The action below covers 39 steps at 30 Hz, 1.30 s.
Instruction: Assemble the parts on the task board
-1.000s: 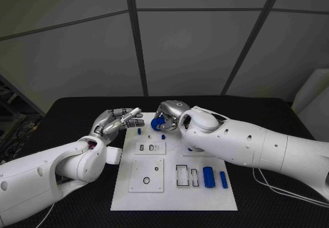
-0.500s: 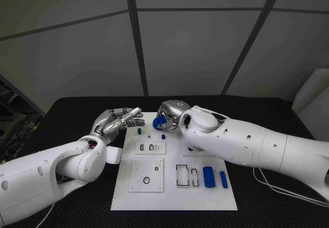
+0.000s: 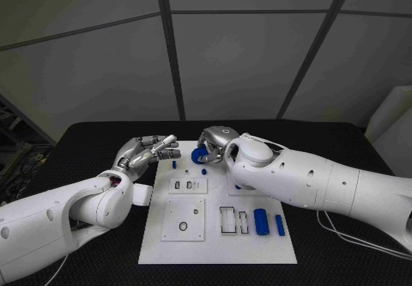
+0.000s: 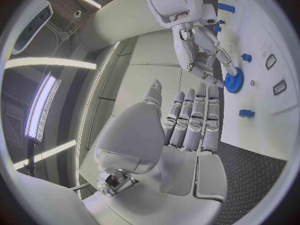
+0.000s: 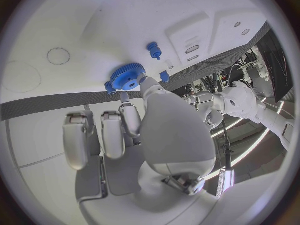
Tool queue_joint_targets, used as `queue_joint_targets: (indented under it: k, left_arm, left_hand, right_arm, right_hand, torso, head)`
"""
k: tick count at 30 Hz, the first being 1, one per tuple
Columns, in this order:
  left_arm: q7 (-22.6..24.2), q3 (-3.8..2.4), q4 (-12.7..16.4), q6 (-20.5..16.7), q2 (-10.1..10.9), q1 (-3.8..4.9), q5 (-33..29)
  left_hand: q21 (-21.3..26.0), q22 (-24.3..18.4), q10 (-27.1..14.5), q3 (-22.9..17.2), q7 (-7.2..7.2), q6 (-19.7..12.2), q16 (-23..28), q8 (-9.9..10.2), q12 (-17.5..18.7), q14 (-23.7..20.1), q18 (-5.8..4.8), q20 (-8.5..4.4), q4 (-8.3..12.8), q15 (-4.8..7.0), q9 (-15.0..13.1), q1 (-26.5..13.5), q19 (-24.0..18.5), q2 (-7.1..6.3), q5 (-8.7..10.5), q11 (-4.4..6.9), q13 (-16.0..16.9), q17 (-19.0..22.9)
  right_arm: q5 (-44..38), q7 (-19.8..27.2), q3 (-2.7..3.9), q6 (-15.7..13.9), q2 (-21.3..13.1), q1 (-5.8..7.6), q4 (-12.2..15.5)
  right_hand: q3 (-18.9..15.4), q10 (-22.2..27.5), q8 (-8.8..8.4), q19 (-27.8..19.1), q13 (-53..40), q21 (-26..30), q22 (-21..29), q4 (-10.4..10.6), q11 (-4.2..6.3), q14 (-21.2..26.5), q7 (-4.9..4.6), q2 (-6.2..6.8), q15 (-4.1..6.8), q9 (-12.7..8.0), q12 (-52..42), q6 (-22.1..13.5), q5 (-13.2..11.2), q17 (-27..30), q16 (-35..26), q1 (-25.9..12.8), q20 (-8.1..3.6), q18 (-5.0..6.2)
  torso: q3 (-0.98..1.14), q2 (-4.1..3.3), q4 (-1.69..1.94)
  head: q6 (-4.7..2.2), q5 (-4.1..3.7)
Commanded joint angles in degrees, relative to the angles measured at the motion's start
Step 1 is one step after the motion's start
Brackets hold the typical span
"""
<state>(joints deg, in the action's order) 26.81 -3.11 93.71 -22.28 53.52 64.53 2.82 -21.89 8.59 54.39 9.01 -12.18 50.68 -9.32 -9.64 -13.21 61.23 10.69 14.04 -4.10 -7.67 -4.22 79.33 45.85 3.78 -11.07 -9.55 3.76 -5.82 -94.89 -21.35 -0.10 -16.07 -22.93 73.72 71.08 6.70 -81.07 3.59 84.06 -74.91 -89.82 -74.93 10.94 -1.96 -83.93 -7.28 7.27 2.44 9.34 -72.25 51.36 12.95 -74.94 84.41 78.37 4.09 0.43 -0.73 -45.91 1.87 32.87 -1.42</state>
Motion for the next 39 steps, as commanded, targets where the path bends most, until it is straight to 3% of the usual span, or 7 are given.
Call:
queue_joint_targets:
  k: [1, 7, 15, 21, 29, 35, 39]
  left_arm:
    - [0.2, -0.06, 0.0, 0.5, 0.0, 0.1, 0.1]
    - [0.2, -0.06, 0.1, 0.5, 0.0, 0.1, 0.1]
    - [0.1, -0.06, 0.1, 0.3, 0.2, 0.1, 0.1]
    - [0.1, -0.06, 0.2, 0.2, 0.2, 0.1, 0.1]
    - [0.2, -0.06, 0.2, 0.1, 0.3, 0.1, 0.1]
    - [0.2, -0.06, 0.1, 0.2, 0.4, 0.1, 0.1]
    - [0.3, -0.06, -0.1, 0.2, 0.6, 0.09, 0.1]
  left_hand:
    - [-0.2, -0.1, 0.0, -0.1, -0.23, 0.1, 0.4, 0.3, 0.3, -0.4, -0.25, -0.06, 0.4, -0.07, 0.1, 0.0, 0.3, 0.39, 0.36, -0.33, 0.0, -0.1]
    - [-0.2, -0.1, 0.0, -0.1, -0.23, 0.1, 0.4, 0.3, 0.3, -0.4, -0.25, -0.06, 0.4, -0.07, 0.1, 0.0, 0.3, 0.39, 0.36, -0.33, 0.0, -0.1]
    - [-0.1, -0.1, 0.0, -0.1, -0.23, 0.2, 0.5, 0.4, 0.3, -0.4, -0.26, -0.05, 0.5, -0.09, 0.1, 0.1, 0.3, 0.43, 0.4, -0.34, 0.0, -0.1]
    - [-0.1, -0.1, 0.0, -0.1, -0.23, 0.2, 0.5, 0.4, 0.3, -0.4, -0.26, -0.05, 0.5, -0.09, 0.1, 0.1, 0.3, 0.43, 0.4, -0.34, 0.0, -0.1]
    - [-0.1, -0.1, 0.0, -0.1, -0.23, 0.2, 0.5, 0.4, 0.3, -0.4, -0.26, -0.05, 0.5, -0.09, 0.1, 0.1, 0.3, 0.43, 0.4, -0.34, 0.0, -0.1]
    - [-0.1, -0.1, 0.0, 0.0, -0.23, 0.1, 0.6, 0.4, 0.4, -0.4, -0.27, -0.04, 0.6, -0.1, 0.1, 0.1, 0.2, 0.43, 0.4, -0.35, 0.0, -0.1]
    - [-0.1, -0.1, 0.0, 0.0, -0.23, 0.1, 0.6, 0.4, 0.4, -0.4, -0.27, -0.04, 0.6, -0.1, 0.1, 0.1, 0.2, 0.43, 0.4, -0.35, 0.0, -0.1]
  right_arm:
    - [0.1, -0.2, 0.02, 1.3, 0.0, 0.14, 0.1]
    - [1.9, -0.2, 0.02, 3.1, -0.1, 0.14, 0.0]
    - [4.0, -0.6, 0.02, 5.7, -0.3, 0.15, -0.5]
    - [4.2, -0.8, 0.02, 4.8, -0.5, 0.15, -0.6]
    - [3.7, 0.9, 0.02, -0.1, -2.1, 0.14, 1.2]
    - [7.3, 7.6, 0.05, -7.8, -6.5, 0.12, 5.1]
    - [11.4, 13.5, 0.06, -9.7, -11.3, 0.11, 8.4]
  right_hand:
    - [-0.6, 0.0, 0.01, 5.9, 0.1, -0.2, -15.1, 0.9, -0.48, -3.5, -0.09, 0.51, -0.53, -0.3, 0.4, -0.5, -2.3, -3.0, -0.2, -0.6, 0.38, -0.43]
    - [-1.7, -0.1, 0.22, 5.9, -0.1, -0.2, -15.1, 5.8, -0.58, -3.5, -0.1, -0.06, -0.64, -0.7, 0.2, 0.1, -2.4, -3.2, -0.2, -5.2, 0.52, -0.43]
    - [-1.4, -0.4, 0.27, 5.9, -0.7, -0.2, -15.1, 5.9, -0.49, -3.6, 0.05, -2.22, -0.57, -1.1, -0.4, 1.2, -0.3, -3.5, -0.1, -11.7, 0.48, -0.43]
    - [-1.4, -0.4, 0.05, 5.9, -0.9, -0.2, -15.1, 5.7, -0.51, -3.6, 0.0, -0.9, -0.57, -1.4, -0.5, 0.9, 0.3, -3.7, 0.0, -11.5, 0.46, -0.43]
    - [-0.2, -0.8, 0.14, 5.9, -1.5, -0.2, -15.1, 5.2, -0.44, -3.8, 0.05, -0.35, -0.54, -1.8, -1.3, 1.0, 1.0, -4.2, 0.3, -8.1, 0.44, -0.43]
    - [0.4, -0.8, 0.19, 5.9, -1.5, -0.2, -15.1, 4.8, -0.36, -3.6, 0.11, -0.36, -0.48, -2.0, -1.2, 1.3, 2.1, -3.6, -0.1, -5.9, 0.38, -0.43]
    - [0.5, 0.1, 0.04, 5.9, -0.3, -0.2, -15.1, 4.7, -0.44, -3.3, -0.01, 0.23, -0.5, -2.3, 0.5, 0.9, 3.3, -2.6, -0.7, -4.6, 0.38, -0.43]
  torso:
    - [-0.02, 0.01, 0.02]
    - [-0.03, -0.03, 0.0]
    - [-0.03, -0.01, 0.03]
    - [-0.02, 0.01, 0.03]
    - [0.02, 0.03, 0.01]
    - [0.08, 0.07, -0.15]
    - [0.08, 0.16, -0.2]
  head:
    - [0.05, -0.01]
    - [0.08, 0.04]
    - [0.15, 0.04]
    - [0.09, 0.04]
    - [-0.02, -0.04]
    - [-0.17, 0.05]
    - [-0.36, -0.15]
